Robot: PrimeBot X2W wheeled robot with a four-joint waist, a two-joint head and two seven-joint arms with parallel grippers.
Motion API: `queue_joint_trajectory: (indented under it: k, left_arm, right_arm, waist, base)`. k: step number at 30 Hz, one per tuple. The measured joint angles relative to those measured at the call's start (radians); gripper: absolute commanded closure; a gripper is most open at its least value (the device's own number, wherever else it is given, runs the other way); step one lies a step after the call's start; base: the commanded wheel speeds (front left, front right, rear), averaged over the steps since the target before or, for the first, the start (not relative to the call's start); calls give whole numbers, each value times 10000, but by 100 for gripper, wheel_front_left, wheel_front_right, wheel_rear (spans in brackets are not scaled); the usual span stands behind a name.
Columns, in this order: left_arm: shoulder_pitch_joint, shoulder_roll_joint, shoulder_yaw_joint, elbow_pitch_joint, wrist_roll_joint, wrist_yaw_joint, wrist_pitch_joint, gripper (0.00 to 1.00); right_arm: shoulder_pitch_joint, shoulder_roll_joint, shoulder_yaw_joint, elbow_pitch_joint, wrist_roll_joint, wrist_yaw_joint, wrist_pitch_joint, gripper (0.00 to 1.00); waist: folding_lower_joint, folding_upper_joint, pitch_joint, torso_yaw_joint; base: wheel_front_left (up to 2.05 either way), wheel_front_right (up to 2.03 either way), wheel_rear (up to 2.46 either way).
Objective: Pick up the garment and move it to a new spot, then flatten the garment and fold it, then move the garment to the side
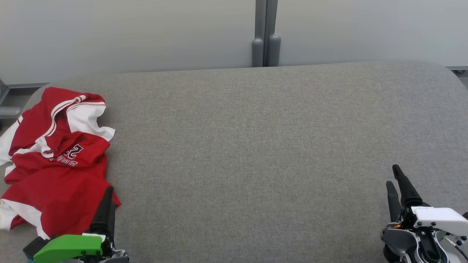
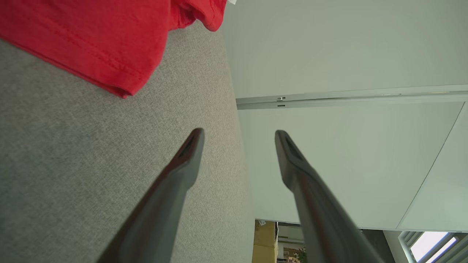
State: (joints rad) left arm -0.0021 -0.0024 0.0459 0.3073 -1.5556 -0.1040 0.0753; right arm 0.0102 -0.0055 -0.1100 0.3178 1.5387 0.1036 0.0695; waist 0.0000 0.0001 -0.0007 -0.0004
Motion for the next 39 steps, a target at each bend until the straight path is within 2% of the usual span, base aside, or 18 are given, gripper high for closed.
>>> queue_joint_trajectory:
  k: [9,18,39]
  left_arm:
    - [-43,123,-171,-347,1312,19,-337,0]
    - [-209,184,-376,-930,3221,182,-694,0]
    - [-130,221,-911,-1432,6688,782,-1398,0]
  right_arm:
    - [-18,-334,35,-510,-1494,-25,-280,0]
    - [-19,-320,387,-1053,-3344,-276,-621,0]
    - [6,-464,1248,-1561,-6811,-669,-1371,0]
  waist:
    - [-1,-1,-7,-8]
    - [0,0,12,-8]
    - [0,0,32,-49]
  base:
    - [0,0,0]
    - [0,0,0]
    - [0,0,0]
